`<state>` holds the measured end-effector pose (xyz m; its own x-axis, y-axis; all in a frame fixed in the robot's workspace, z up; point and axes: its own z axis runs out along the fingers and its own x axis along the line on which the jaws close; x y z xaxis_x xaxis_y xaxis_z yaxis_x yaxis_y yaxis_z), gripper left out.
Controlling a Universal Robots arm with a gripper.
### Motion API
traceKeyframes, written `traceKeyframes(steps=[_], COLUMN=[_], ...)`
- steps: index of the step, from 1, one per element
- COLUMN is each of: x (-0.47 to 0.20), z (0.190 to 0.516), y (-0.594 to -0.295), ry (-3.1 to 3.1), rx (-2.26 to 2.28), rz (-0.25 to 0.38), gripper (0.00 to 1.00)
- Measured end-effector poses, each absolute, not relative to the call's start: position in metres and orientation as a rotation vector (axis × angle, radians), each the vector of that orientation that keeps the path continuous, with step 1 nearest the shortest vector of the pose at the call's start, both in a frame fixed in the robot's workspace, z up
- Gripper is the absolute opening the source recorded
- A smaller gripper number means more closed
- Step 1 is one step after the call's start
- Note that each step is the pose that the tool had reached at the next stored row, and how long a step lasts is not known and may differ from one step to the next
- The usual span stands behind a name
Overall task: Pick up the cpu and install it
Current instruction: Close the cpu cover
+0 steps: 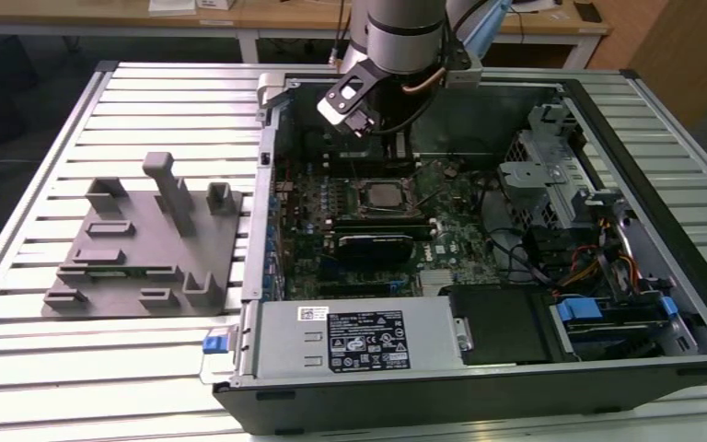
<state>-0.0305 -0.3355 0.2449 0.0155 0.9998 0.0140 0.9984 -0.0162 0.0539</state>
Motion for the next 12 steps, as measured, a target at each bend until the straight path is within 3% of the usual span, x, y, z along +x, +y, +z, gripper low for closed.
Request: traceKeyframes(steps=[12], x=[-0.0305], z=[0.2508], y=[-0.3355], ry=[2.183], rx=[2.218], rz=[0.074], gripper=[0.11])
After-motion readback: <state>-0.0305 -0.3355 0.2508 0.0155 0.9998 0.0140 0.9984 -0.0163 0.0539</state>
